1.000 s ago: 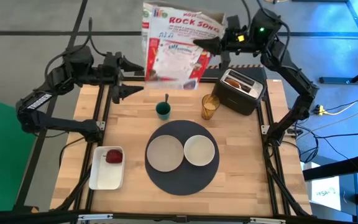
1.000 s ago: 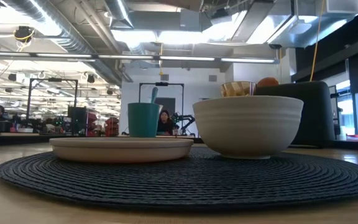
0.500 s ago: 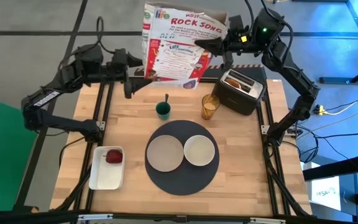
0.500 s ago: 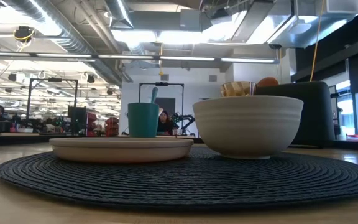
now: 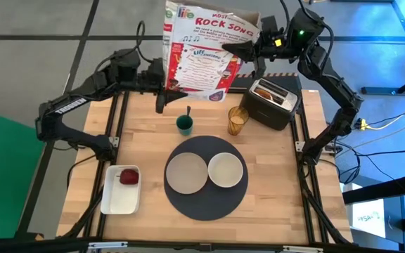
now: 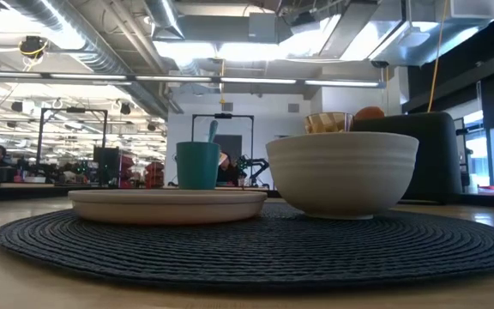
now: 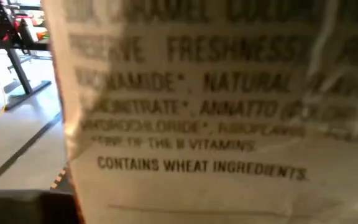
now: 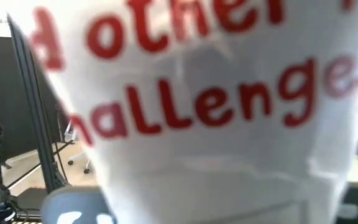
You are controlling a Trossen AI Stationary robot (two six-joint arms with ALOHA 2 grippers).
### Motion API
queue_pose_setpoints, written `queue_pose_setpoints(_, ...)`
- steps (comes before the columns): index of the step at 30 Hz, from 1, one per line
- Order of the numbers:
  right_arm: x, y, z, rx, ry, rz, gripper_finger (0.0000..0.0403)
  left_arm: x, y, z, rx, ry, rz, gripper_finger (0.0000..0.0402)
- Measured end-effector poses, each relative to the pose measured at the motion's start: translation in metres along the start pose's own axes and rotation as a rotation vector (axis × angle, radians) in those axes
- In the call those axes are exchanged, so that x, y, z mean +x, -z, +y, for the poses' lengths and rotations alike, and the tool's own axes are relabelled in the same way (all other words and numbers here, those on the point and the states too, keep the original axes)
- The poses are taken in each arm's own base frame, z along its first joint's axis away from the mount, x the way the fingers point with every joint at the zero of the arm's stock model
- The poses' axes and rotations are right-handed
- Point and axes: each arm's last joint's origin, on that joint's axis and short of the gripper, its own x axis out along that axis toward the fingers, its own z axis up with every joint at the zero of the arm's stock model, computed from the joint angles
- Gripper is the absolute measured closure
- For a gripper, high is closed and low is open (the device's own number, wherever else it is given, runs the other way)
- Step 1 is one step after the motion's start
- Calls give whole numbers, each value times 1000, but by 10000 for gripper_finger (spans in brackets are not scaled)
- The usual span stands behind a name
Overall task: Arrange a breakfast setting
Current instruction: Pour the cereal from the cereal box into the white bowl
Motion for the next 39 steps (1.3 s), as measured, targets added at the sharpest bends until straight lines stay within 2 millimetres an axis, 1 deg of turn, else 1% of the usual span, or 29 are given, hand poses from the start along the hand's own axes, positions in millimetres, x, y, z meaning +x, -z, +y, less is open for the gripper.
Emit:
queue_pose_setpoints(1, 0, 0, 0, 1, -2, 4, 402, -1, 0, 0, 15, -2, -3, 168)
queue_pose_setpoints(2, 0, 1, 0, 2, -11, 9, 402, -2, -1, 0, 31, -4, -6, 179)
queue_pose_setpoints(5, 2, 5, 0, 20, -46, 36, 402, -6, -1, 0, 106, -27, -4, 180)
queue_pose_setpoints(7, 2, 9, -1, 45, -43, 72, 392, -11, 0, -1, 174, -48, 17, 180)
queue_pose_setpoints(10, 2, 14, -1, 52, -28, 114, 358, -26, 1, -4, 258, -99, 58, 180)
queue_pose_setpoints(13, -5, 14, 3, 49, 27, 149, 308, -45, 4, -9, 256, -127, 105, 180)
queue_pose_setpoints(16, -26, -1, 14, -22, 167, 138, 255, -71, 6, -16, 254, -150, 132, 180)
queue_pose_setpoints(19, -49, -15, 24, -95, 387, 137, 213, -93, 13, -24, 270, -109, 190, 180)
queue_pose_setpoints(22, -65, -20, 29, -119, 583, 169, 185, -109, 25, -32, 254, -53, 287, 181)
queue_pose_setpoints(25, -75, -18, 32, -108, 715, 221, 171, -120, 35, -39, 248, -31, 378, 181)
queue_pose_setpoints(29, -87, -13, 37, -51, 795, 307, 170, -128, 47, -46, 312, 12, 524, 181)
queue_pose_setpoints(33, -90, 2, 38, 55, 811, 426, 171, -128, 54, -48, 391, 6, 632, 181)
queue_pose_setpoints(35, -91, 10, 38, 106, 812, 496, 170, -126, 53, -49, 420, 9, 652, 181)
queue_pose_setpoints(39, -98, 20, 42, 171, 824, 616, 169, -118, 43, -55, 465, 74, 694, 181)
